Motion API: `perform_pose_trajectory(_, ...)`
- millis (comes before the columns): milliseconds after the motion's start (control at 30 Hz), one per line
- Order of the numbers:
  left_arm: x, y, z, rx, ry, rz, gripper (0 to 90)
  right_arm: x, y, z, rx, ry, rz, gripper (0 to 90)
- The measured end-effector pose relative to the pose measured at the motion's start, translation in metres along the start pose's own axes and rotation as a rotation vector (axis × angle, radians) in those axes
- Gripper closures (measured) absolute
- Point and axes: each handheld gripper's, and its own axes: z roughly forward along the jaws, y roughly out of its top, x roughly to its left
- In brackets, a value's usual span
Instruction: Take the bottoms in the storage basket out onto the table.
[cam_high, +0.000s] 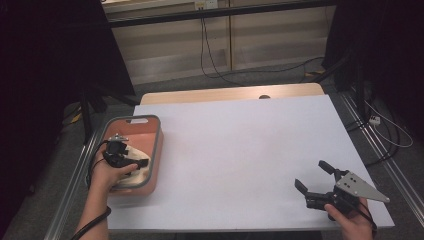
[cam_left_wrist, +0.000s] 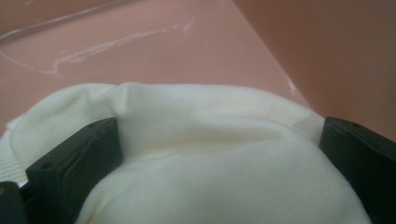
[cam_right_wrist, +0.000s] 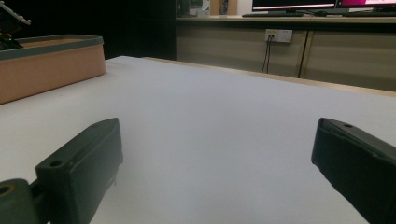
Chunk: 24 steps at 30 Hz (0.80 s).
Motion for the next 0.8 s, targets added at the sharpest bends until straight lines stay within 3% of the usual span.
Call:
perform_pose_trajectory(400, -0.0018, -0.0006, 0.0062, 0.027, 0.009, -0.003, 0.8, -0.0016, -0.0002, -0.0024, -0.004, -0.002, 0.006, 1.9)
perform_pose_trajectory(800, -0.0043, 0.0005, 0.0050, 0.025, -0.020, 0.034, 14.5, -0.0015, -0.0002, -0.0005, -0.002, -0.007, 0.004, 1.9)
